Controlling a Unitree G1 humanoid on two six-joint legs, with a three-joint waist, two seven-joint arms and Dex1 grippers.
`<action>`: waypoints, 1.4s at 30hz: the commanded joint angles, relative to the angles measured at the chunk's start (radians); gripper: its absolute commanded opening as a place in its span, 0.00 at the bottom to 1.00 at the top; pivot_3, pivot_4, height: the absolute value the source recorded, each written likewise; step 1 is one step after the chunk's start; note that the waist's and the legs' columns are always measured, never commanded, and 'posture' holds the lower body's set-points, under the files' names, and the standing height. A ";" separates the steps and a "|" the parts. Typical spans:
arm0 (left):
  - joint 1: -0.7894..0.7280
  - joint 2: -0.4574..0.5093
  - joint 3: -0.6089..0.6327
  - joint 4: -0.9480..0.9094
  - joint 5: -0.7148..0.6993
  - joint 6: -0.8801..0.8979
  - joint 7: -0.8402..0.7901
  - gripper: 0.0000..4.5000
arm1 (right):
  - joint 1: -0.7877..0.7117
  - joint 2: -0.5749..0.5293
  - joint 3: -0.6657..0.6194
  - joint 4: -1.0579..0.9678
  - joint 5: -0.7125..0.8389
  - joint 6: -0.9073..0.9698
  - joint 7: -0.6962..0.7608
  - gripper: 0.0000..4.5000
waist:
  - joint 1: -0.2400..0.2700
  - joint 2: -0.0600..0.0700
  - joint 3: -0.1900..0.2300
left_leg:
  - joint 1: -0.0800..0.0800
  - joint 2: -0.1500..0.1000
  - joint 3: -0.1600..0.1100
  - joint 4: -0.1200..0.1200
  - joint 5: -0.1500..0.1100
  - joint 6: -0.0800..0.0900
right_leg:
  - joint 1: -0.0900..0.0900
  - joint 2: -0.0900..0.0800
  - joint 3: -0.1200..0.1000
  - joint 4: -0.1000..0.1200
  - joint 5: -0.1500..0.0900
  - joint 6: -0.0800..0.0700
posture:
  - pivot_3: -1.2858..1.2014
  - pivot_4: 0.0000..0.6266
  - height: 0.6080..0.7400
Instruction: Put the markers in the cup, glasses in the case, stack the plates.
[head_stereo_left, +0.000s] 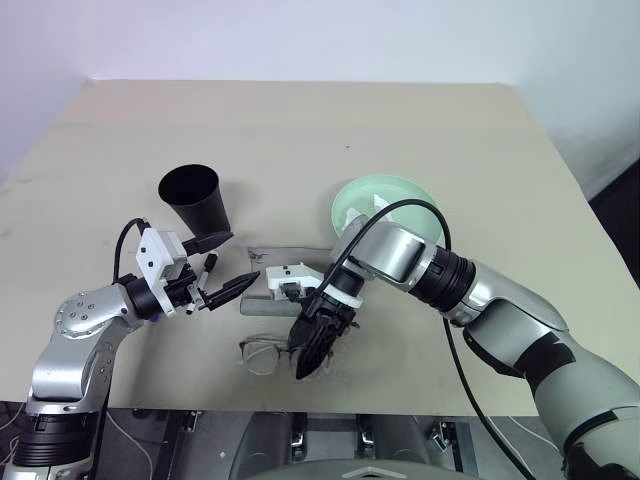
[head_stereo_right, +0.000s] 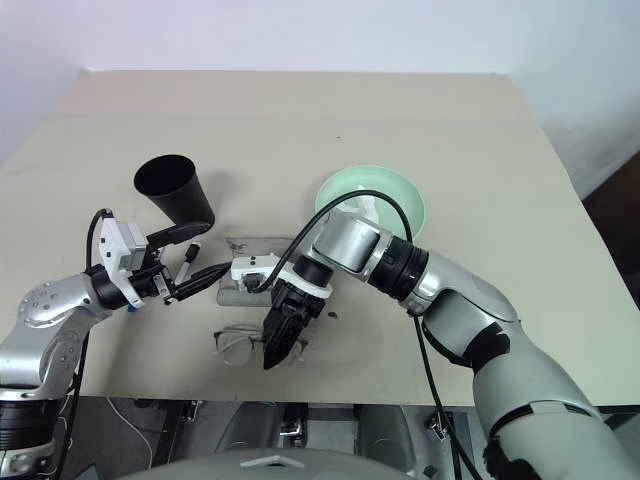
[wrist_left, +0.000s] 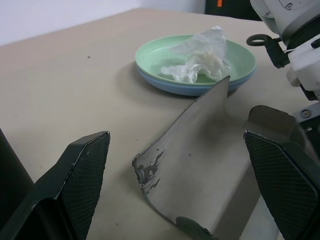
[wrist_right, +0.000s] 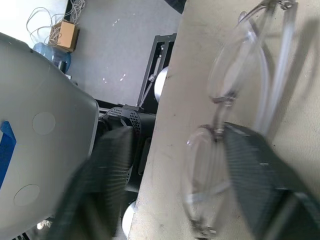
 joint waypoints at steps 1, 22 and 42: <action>-0.006 0.002 0.004 -0.023 0.001 -0.021 0.001 1.00 | -0.026 0.024 -0.014 0.004 -0.001 0.007 -0.006 0.32 | 0.000 0.000 0.000 | 0.000 0.000 0.000 0.000 0.000 0.000 | 0.000 0.000 0.000 0.000 0.000 0.000 | 0.52 0.24 0.55; -0.013 0.007 0.005 -0.001 0.003 -0.039 -0.015 1.00 | -0.011 0.068 -0.177 0.041 -0.011 -0.135 -0.096 0.00 | -0.001 0.000 0.000 | 0.001 0.001 -0.001 0.000 0.002 -0.002 | 0.000 0.001 -0.001 0.001 0.003 -0.002 | 0.52 0.24 0.55; -0.005 0.036 0.019 -0.008 -0.003 -0.027 -0.019 1.00 | -0.033 0.059 -0.026 -0.037 -0.036 -0.091 0.023 0.64 | 0.000 -0.001 0.000 | 0.001 0.000 0.000 -0.009 0.004 -0.002 | -0.001 -0.012 -0.025 -0.001 0.004 0.000 | 0.52 0.24 0.55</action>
